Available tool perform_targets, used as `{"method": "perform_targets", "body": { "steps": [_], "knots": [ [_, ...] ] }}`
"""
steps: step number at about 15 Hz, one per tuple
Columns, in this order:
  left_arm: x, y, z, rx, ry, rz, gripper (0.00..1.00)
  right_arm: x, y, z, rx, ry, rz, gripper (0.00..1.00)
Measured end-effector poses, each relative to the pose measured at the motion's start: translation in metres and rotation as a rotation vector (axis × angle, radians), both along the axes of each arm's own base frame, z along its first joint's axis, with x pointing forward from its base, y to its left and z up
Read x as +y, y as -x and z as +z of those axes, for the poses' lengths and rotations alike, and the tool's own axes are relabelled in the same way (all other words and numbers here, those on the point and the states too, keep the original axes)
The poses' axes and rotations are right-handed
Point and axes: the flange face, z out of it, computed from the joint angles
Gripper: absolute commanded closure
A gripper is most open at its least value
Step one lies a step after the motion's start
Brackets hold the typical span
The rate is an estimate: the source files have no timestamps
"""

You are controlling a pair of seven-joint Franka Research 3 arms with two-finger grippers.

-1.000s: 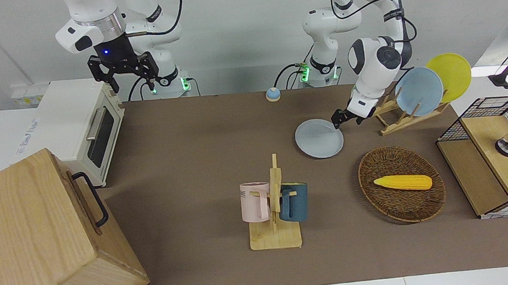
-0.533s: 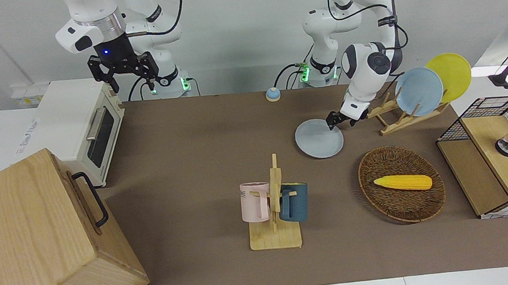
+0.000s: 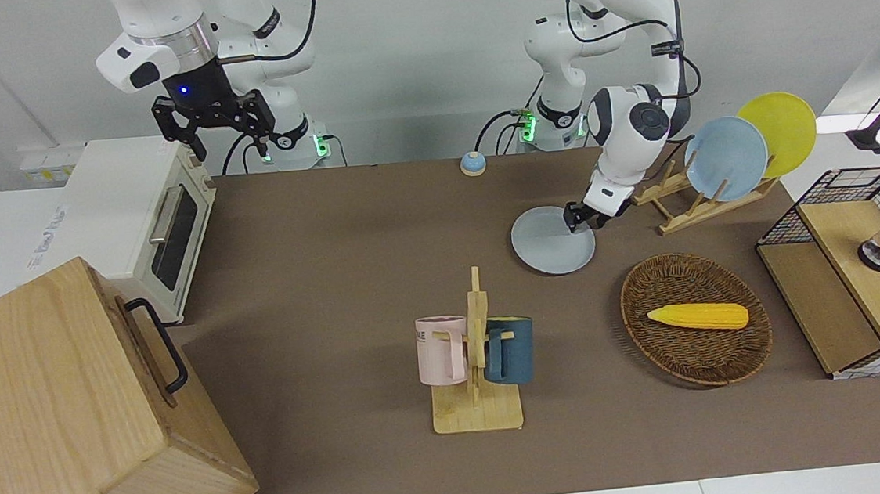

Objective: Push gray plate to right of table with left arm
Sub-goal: 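Move the left gripper down to the near edge of the gray plate, then lower the left gripper against the gray plate's rim nearest the robot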

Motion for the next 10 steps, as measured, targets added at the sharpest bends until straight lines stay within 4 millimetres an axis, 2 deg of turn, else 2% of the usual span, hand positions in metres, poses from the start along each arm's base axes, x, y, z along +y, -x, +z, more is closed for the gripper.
{"method": "perform_targets", "body": {
  "steps": [4,10],
  "knots": [
    [-0.0013,-0.0019,-0.0017,-0.012,-0.001,0.021,0.69,0.0000,0.0000,0.0000,0.000,0.000,0.000,0.005],
    [-0.0027,-0.0030,-0.0003,-0.022,0.001,0.035,0.98,0.0000,0.0000,0.0000,0.000,0.000,0.000,0.005]
  ]
}}
